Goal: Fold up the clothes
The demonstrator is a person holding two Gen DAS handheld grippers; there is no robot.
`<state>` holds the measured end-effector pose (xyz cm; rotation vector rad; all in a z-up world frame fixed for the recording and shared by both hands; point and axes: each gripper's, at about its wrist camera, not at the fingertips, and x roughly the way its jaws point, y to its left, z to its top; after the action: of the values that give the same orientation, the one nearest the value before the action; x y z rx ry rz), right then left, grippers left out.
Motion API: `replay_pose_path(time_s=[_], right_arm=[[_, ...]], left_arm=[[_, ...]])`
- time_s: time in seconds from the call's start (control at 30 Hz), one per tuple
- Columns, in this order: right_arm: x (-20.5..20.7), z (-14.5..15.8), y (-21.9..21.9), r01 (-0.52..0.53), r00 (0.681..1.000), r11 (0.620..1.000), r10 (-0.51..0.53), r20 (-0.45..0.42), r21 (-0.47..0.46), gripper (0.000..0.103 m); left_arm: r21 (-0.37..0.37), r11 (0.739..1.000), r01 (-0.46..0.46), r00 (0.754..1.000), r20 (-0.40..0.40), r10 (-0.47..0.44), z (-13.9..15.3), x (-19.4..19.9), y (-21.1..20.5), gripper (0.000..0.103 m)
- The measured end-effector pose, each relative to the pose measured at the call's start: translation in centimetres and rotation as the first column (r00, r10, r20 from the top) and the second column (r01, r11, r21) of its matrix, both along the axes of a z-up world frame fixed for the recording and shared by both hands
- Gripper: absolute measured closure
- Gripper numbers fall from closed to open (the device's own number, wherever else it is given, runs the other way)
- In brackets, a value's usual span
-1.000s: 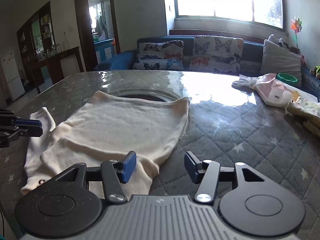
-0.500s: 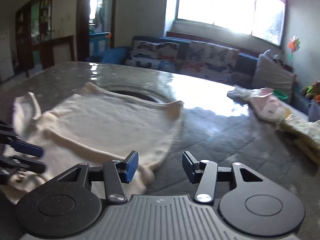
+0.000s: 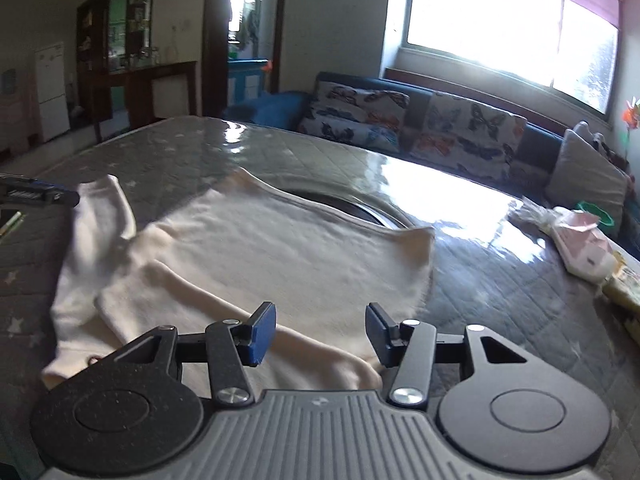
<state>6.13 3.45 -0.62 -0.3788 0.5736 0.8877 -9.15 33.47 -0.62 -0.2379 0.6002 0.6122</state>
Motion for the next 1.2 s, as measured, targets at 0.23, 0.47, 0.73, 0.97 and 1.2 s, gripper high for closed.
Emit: replay_pose_path(time_s=[0.23, 0.47, 0.73, 0.97, 1.2], right_arm=[[-1.3, -0.2, 0.9, -0.052, 0.999, 0.999, 0.052, 0.011, -0.009, 0.049], [-1.4, -0.4, 0.7, -0.047, 0.999, 0.999, 0.046, -0.003, -0.010, 0.049], [-1.7, -0.5, -0.4, -0.024, 1.000, 1.000, 0.024, -0.013, 0.017, 0.049], [-1.3, -0.2, -1.9, 0.017, 0.999, 0.998, -0.016, -0.028, 0.061, 0.049], [-1.1, 0.1, -4.1, 0.063, 0.998, 0.992, -0.060, -0.026, 0.109, 0.049]], left_arm=[[-0.030, 0.980, -0.195, 0.981, -0.024, 0.194, -1.0, 0.8, 6.2, 0.058], [-0.066, 0.969, -0.238, 0.971, -0.028, 0.236, -2.0, 1.3, 7.4, 0.069], [-0.110, 0.975, -0.193, 0.976, 0.078, 0.202, 0.3, 0.2, 5.8, 0.098], [-0.070, 0.994, 0.080, 0.973, 0.221, -0.063, 6.8, 1.1, -2.6, 0.098], [-0.036, 0.943, 0.331, 0.911, 0.273, -0.309, 8.7, 3.9, -12.5, 0.098]])
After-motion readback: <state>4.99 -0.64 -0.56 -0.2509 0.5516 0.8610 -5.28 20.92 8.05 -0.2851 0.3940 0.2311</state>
